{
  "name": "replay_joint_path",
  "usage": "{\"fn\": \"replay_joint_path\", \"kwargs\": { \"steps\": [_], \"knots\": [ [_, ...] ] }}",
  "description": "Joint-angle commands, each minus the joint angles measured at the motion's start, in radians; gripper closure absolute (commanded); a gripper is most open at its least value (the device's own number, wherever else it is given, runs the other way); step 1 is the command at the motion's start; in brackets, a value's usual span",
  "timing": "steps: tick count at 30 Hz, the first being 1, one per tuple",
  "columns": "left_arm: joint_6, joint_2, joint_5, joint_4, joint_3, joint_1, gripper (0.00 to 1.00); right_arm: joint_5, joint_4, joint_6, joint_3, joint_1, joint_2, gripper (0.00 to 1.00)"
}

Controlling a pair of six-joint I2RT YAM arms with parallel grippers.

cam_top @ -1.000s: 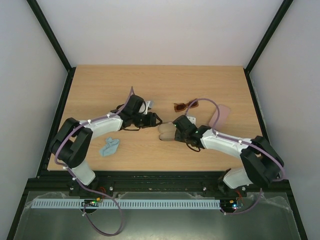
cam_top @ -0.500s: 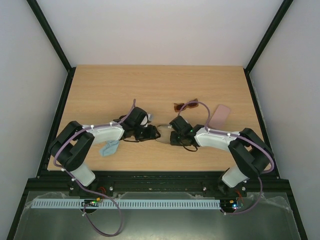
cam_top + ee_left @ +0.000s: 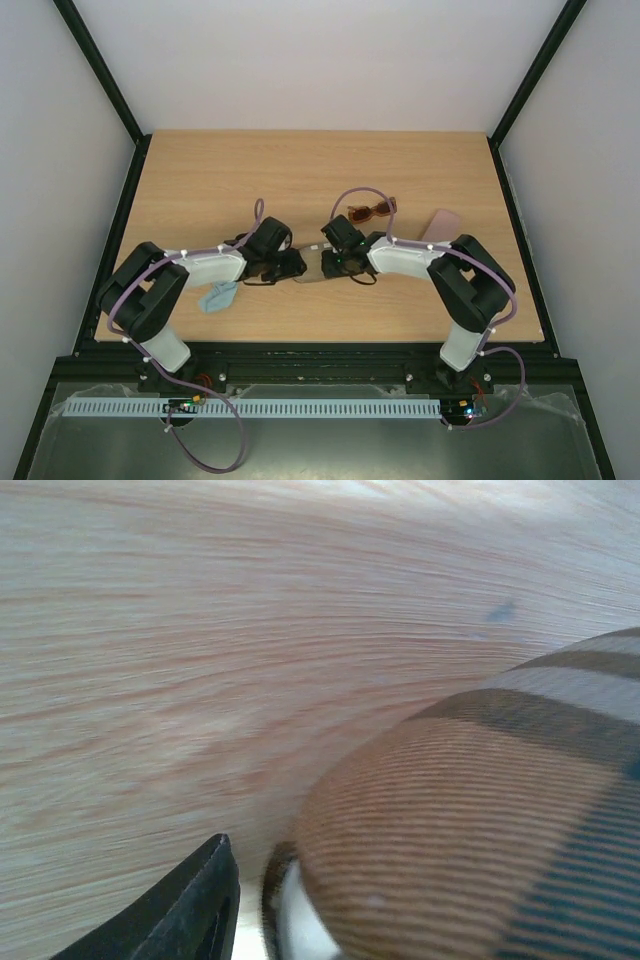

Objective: Organize the sunglasses
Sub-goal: Adjust the sunglasses case at the center of the board.

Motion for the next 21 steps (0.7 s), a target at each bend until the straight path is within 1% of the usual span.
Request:
{"fn": "replay_joint_path", "kwargs": {
  "steps": [1, 6, 10, 14, 21],
  "knots": [
    [-0.018, -0.010, -0.036, -0.030, -0.046, 0.042, 0.51, -0.046, -0.063, -0.034, 0.065, 0.002, 0.087, 0.60],
    [0.000, 0.010, 0.000, -0.016, -0.047, 0.056, 0.52, -0.071, -0.058, -0.033, 0.102, 0.002, 0.095, 0.60],
    [0.000, 0.028, -0.001, -0.020, -0.033, 0.056, 0.55, -0.062, -0.047, -0.018, 0.098, 0.002, 0.060, 0.59],
    [0.000, 0.027, -0.015, -0.028, -0.032, 0.057, 0.55, -0.026, -0.023, 0.014, 0.067, 0.002, -0.021, 0.56],
    [0.009, 0.012, -0.037, -0.049, -0.030, 0.056, 0.55, 0.034, 0.017, 0.060, 0.017, 0.001, -0.211, 0.54]
  ]
}}
